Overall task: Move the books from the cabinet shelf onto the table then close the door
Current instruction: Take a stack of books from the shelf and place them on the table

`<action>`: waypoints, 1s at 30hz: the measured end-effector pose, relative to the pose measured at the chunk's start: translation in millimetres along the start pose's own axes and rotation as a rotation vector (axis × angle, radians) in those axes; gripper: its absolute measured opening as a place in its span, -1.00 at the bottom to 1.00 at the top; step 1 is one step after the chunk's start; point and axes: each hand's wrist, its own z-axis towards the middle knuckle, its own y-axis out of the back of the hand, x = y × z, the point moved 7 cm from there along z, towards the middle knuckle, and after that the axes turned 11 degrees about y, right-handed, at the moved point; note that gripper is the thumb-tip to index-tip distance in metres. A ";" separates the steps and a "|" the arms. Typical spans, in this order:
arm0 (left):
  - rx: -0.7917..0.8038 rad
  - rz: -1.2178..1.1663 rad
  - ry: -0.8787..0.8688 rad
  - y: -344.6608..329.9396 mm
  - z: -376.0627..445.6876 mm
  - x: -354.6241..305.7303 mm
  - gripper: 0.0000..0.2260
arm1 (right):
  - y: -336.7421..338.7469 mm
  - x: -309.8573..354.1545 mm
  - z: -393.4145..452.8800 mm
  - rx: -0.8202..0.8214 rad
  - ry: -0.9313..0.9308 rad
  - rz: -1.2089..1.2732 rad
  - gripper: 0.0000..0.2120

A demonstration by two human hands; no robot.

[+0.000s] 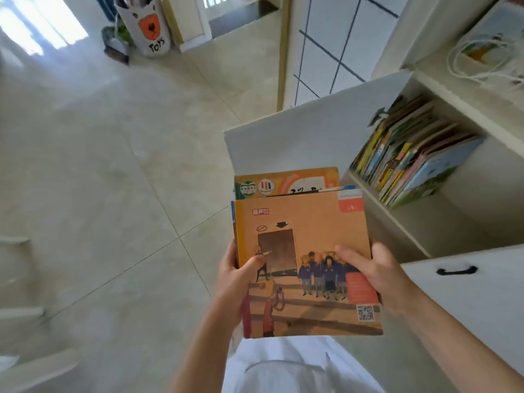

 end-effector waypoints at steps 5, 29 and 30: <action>-0.130 -0.181 0.004 64.9 -33.0 23.7 -0.79 | -70.7 7.4 1.4 0.218 0.035 -0.131 -0.49; -0.845 -0.973 -0.280 404.4 -344.1 292.8 -0.57 | -486.3 -122.4 -289.3 1.107 -0.049 -0.454 -0.59; -0.873 -1.014 -0.273 410.1 -353.0 303.0 -0.58 | -498.3 -128.4 -299.4 1.139 -0.056 -0.473 -0.57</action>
